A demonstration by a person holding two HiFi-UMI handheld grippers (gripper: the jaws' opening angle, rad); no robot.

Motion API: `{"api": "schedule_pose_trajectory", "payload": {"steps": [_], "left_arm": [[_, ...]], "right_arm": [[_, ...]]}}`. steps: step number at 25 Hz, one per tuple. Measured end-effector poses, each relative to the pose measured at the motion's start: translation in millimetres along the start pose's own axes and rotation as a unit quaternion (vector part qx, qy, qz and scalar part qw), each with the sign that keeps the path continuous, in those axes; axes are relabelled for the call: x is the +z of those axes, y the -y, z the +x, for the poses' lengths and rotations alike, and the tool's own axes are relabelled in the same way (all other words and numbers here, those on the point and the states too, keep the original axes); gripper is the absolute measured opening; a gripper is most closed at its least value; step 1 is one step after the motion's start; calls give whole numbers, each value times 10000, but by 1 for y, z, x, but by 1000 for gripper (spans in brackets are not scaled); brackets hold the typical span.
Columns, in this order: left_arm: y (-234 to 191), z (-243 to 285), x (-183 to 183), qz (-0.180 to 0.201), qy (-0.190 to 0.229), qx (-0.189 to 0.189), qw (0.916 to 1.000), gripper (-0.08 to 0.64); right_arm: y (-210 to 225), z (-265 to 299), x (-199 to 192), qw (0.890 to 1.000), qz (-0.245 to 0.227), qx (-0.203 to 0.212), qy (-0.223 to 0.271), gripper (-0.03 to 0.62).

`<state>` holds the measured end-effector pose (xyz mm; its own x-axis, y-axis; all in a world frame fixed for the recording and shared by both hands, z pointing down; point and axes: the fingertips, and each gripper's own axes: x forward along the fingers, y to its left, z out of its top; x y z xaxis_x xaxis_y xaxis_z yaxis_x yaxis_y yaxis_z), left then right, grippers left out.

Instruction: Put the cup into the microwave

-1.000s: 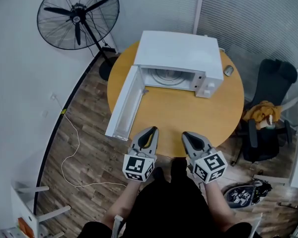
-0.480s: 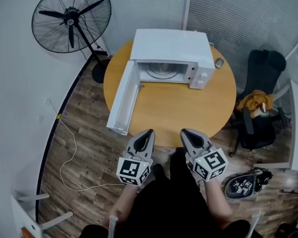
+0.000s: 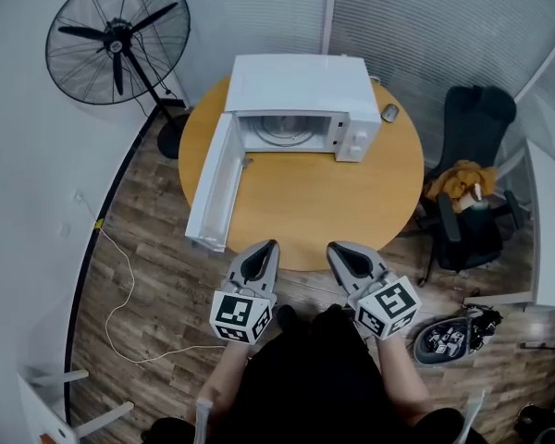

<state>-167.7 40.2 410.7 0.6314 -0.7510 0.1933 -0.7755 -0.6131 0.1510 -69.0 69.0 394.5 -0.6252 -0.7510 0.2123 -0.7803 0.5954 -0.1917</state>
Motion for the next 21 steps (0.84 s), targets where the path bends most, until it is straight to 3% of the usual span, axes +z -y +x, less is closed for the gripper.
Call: {"api": "schedule_pose_trajectory", "payload": {"steps": [21], "left_arm": [[11,-8,9,131,-4,-86,9999,-2]], "right_arm": [[0,-11,-7,9999,-18,-118,-73,9]]}}
